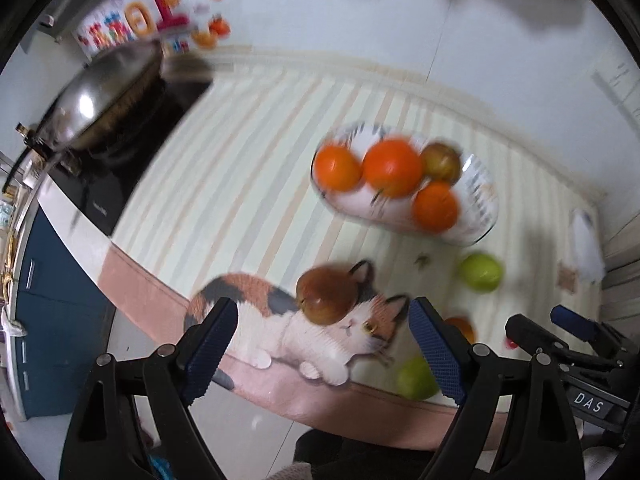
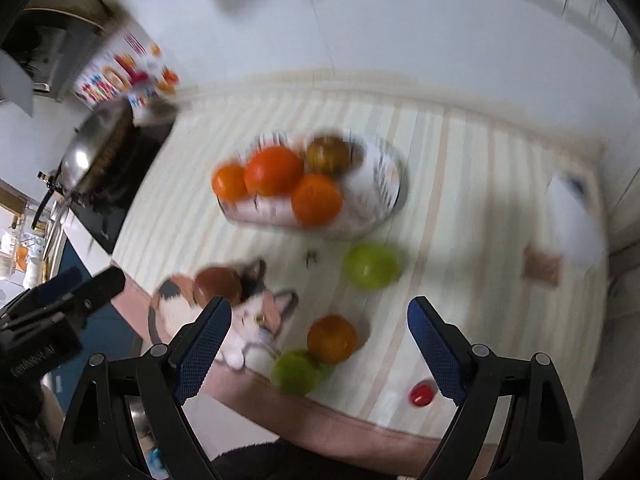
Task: Organize fruits
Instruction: 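Grasp the brown apple with the left tool while the right tool grasps an orange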
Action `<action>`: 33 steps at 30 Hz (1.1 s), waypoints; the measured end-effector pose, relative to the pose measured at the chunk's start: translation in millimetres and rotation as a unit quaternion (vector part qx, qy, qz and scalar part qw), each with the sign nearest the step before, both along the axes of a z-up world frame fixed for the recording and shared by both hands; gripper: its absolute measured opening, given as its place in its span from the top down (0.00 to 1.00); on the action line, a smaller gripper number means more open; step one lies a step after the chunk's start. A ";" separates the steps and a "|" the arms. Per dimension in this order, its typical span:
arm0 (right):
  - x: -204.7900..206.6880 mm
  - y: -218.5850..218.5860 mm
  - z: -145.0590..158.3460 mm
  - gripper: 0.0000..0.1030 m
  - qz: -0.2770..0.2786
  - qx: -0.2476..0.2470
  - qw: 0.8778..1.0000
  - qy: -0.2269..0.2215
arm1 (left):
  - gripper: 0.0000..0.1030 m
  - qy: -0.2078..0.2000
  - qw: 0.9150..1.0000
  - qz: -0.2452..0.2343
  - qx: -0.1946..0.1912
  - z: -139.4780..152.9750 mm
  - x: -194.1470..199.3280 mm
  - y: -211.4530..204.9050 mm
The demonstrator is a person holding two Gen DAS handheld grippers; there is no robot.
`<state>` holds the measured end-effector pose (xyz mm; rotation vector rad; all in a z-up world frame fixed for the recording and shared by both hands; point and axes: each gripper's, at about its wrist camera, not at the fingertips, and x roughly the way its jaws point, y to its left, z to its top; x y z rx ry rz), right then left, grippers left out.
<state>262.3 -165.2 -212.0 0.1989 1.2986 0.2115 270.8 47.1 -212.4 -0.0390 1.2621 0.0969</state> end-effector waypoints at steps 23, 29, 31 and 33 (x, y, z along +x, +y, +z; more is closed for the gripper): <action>21.5 16.7 -163.9 0.36 0.007 0.025 0.984 0.177 | 0.34 0.160 0.987 -0.006 -0.026 -143.8 56.2 4.5; 19.6 24.1 -164.3 0.42 0.011 0.019 0.985 0.173 | 0.34 0.148 0.989 -0.017 -0.010 -141.1 59.4 -2.9; 19.9 24.2 -164.4 0.42 0.011 0.019 0.985 0.174 | 0.34 0.148 0.989 -0.012 -0.017 -140.3 61.4 -0.4; 19.9 27.3 -165.2 0.42 0.015 0.017 0.984 0.176 | 0.34 0.145 0.989 -0.008 -0.019 -139.6 62.3 0.8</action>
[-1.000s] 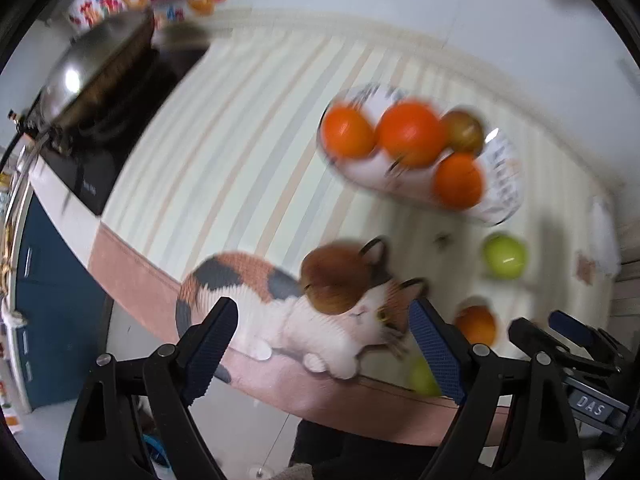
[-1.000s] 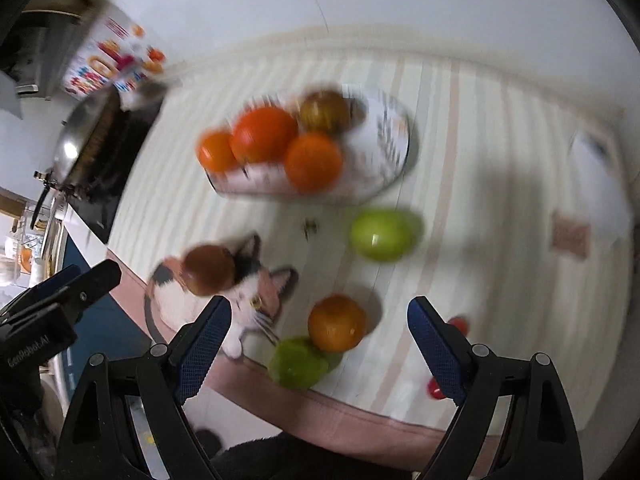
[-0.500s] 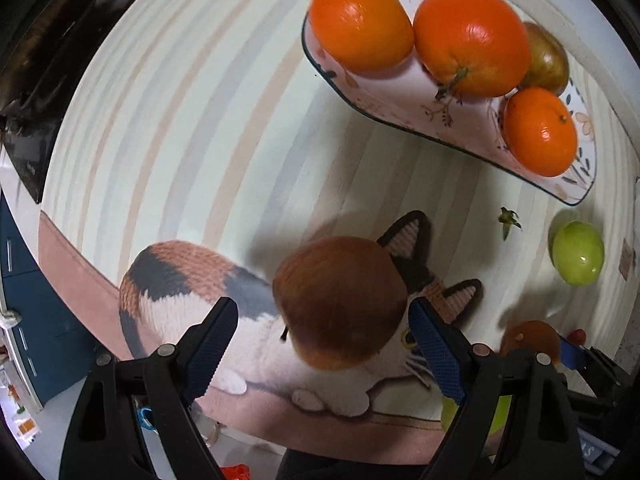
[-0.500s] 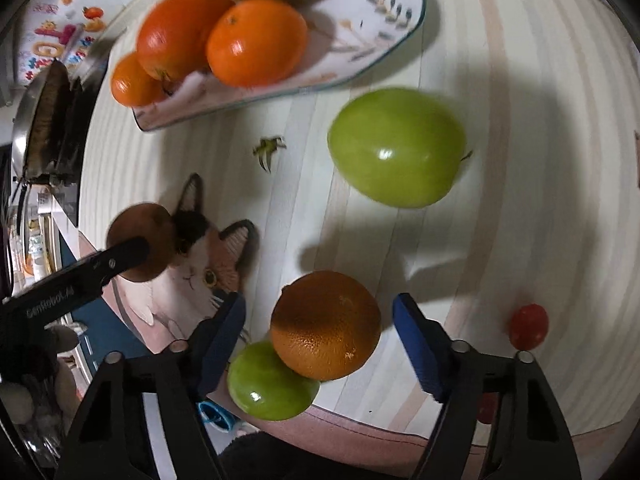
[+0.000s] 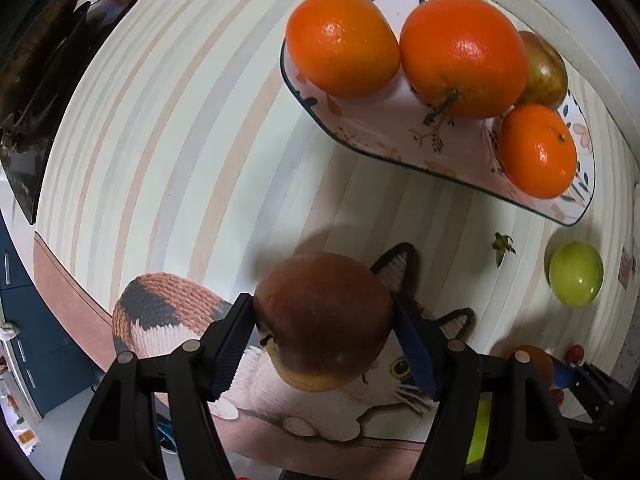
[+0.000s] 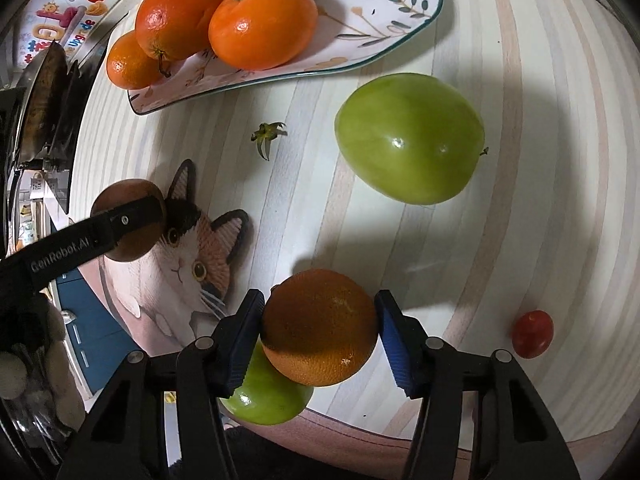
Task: Organize fruits
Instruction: 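Grasp the brown apple with the left tool while the right tool grasps an orange, then carry the apple and orange to the plate and open both tools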
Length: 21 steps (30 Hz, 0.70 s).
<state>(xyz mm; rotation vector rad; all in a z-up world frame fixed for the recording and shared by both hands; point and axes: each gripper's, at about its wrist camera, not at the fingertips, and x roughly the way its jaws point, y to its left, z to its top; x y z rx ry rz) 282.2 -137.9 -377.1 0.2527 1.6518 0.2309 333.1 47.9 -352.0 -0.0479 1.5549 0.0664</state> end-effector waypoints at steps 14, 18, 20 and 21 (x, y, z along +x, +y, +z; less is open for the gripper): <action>11.7 0.9 36.4 0.43 -0.008 0.029 0.999 -0.044 | 0.35 -0.045 0.997 -0.008 -0.058 74.6 -5.2 -5.5; 36.4 -12.3 70.2 0.43 -0.031 0.049 0.995 -0.082 | 0.35 -0.075 0.994 -0.014 -0.082 118.2 14.5 -1.5; 53.3 -18.6 85.6 0.43 -0.041 0.052 0.992 -0.103 | 0.35 -0.088 0.992 -0.019 -0.093 136.2 32.8 1.6; 62.5 -22.1 90.9 0.43 -0.045 0.052 0.991 -0.111 | 0.35 -0.093 0.991 -0.023 -0.093 142.6 42.6 0.6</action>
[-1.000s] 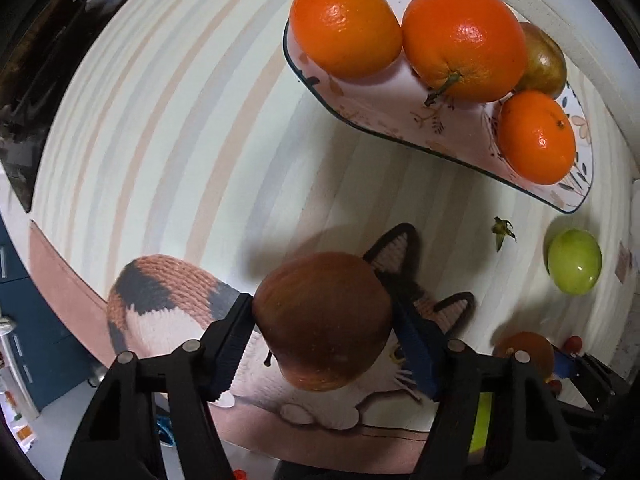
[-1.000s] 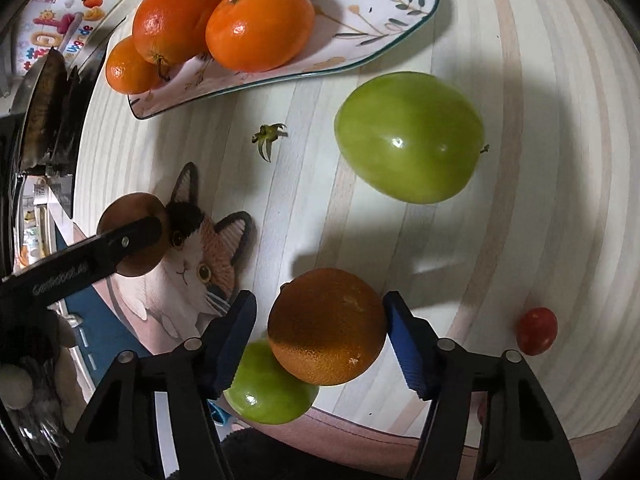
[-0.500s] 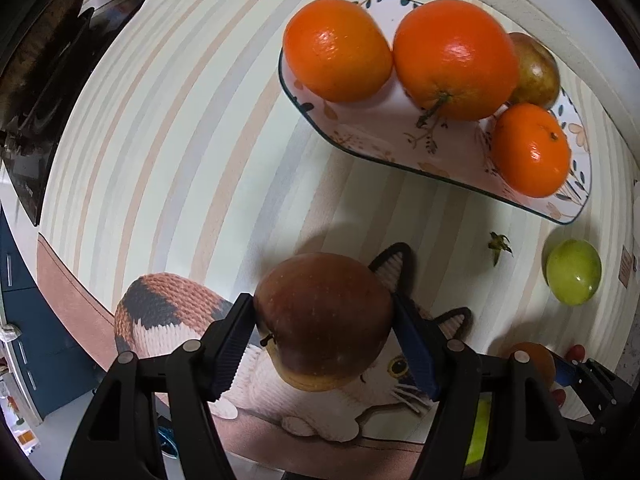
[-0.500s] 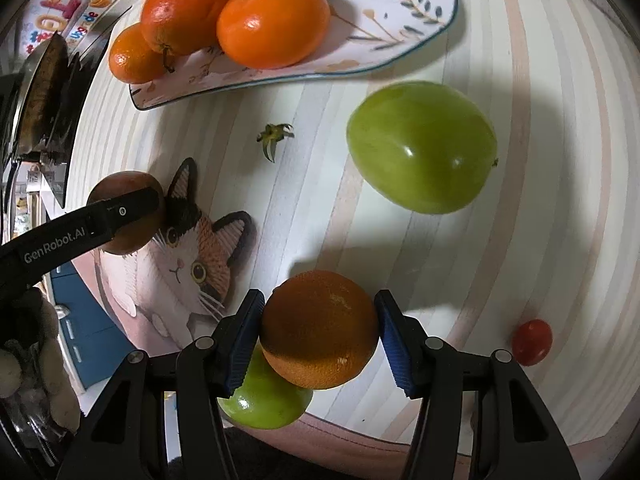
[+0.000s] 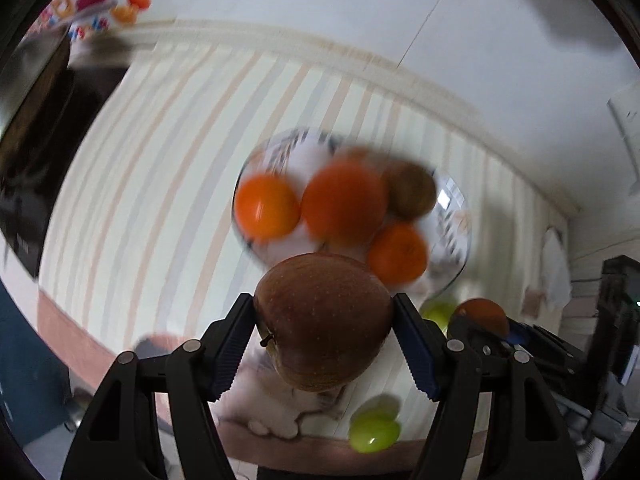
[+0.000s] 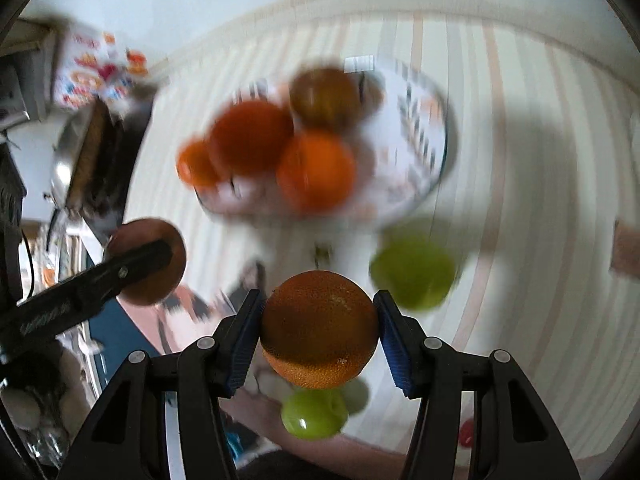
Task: Organize fruits
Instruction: 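Carry the apple and orange to the plate and open both tools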
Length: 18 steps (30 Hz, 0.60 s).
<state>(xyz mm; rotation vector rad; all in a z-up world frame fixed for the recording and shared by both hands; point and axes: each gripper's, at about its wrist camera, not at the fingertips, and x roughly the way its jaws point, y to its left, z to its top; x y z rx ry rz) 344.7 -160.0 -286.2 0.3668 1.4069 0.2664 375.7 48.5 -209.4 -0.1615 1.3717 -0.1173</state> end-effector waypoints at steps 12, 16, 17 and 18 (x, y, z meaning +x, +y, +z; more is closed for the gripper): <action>114.6 -27.3 -23.6 0.43 -0.024 -0.063 0.998 -0.005 | 0.35 0.026 0.997 -0.005 0.071 -45.4 123.9 1.7; 129.2 -27.8 -43.9 0.43 -0.020 -0.075 0.997 0.009 | 0.35 0.061 0.995 -0.007 0.084 -76.8 142.7 5.8; 129.5 -26.4 -46.9 0.43 -0.018 -0.077 0.997 0.011 | 0.35 0.068 0.994 -0.010 0.085 -83.4 145.6 5.6; 129.3 -25.6 -48.0 0.43 -0.016 -0.077 0.997 0.012 | 0.35 0.074 0.993 -0.014 0.086 -88.1 147.7 4.5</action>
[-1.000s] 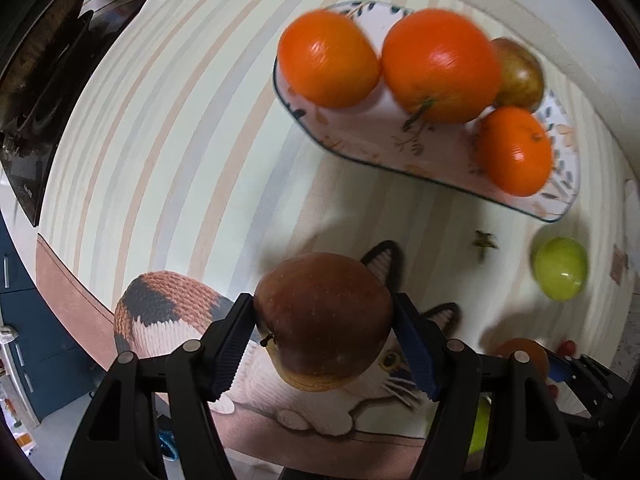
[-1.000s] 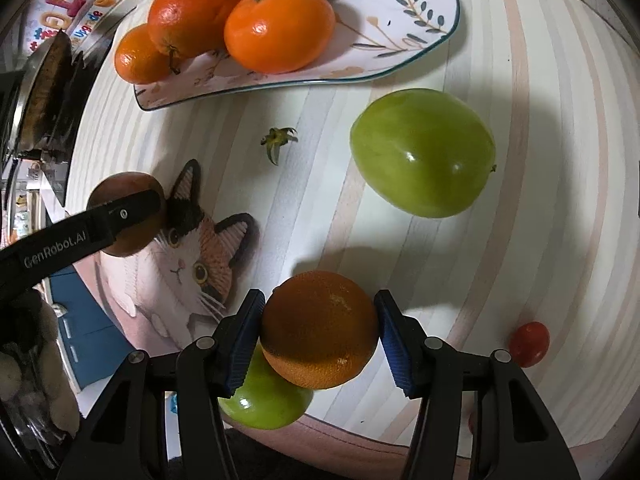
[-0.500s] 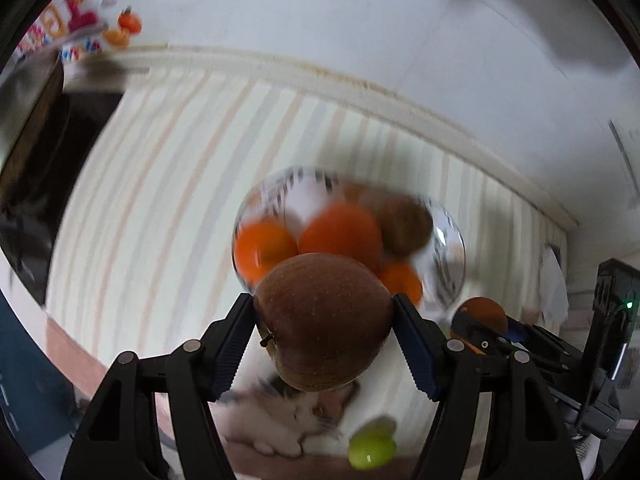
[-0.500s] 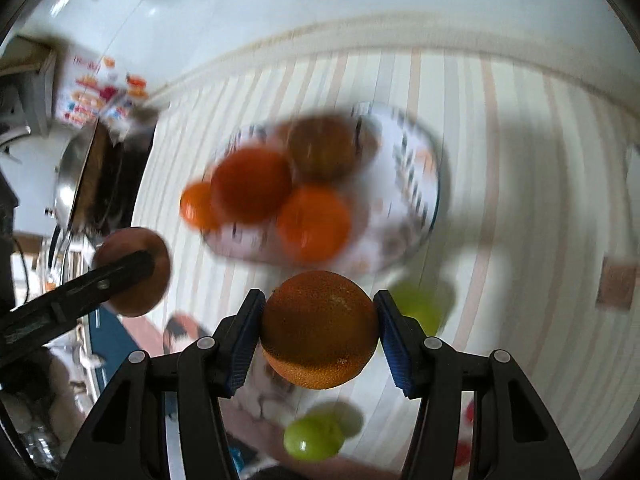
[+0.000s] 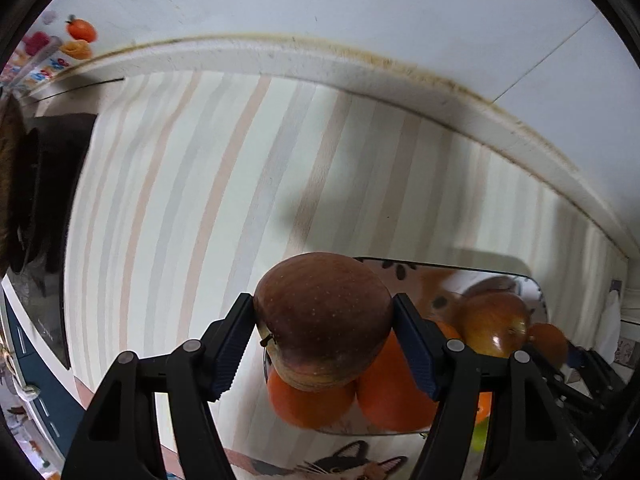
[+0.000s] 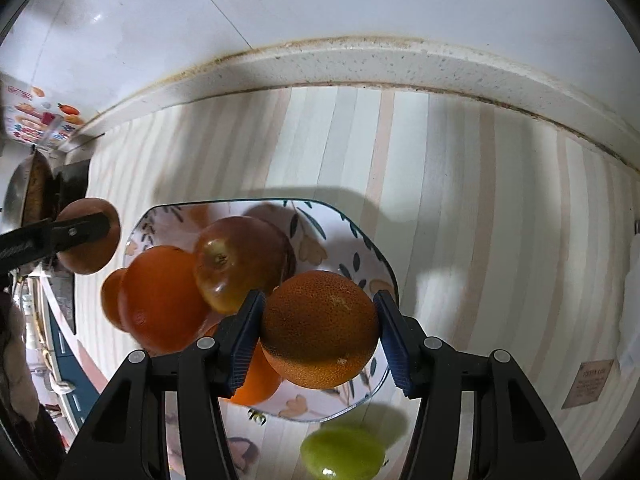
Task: Organize fruits
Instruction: 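Carry the apple and orange to the plate and open both tools, then lift both tools away from the plate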
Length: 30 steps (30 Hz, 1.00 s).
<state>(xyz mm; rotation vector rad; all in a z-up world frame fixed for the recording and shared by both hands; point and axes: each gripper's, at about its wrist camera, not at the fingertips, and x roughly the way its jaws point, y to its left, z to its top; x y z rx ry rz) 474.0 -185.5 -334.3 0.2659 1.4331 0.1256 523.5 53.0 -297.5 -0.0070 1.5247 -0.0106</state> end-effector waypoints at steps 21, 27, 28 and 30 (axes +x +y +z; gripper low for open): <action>0.0 -8.3 -7.8 0.39 -0.019 0.021 1.000 0.010 | 0.14 0.012 1.000 0.011 -0.004 -2.0 5.5 1.7; -5.3 -3.3 6.6 0.15 -0.010 0.008 1.000 0.007 | 0.14 -0.015 1.000 0.015 -0.014 24.0 -15.4 2.9; -7.3 -1.3 9.8 0.14 -0.006 0.002 1.000 0.006 | 0.14 -0.019 1.000 0.015 -0.014 26.6 -20.4 1.0; -12.1 2.6 16.6 0.13 0.003 -0.006 1.000 0.001 | 0.14 -0.030 0.999 0.015 -0.012 34.3 -33.0 -0.7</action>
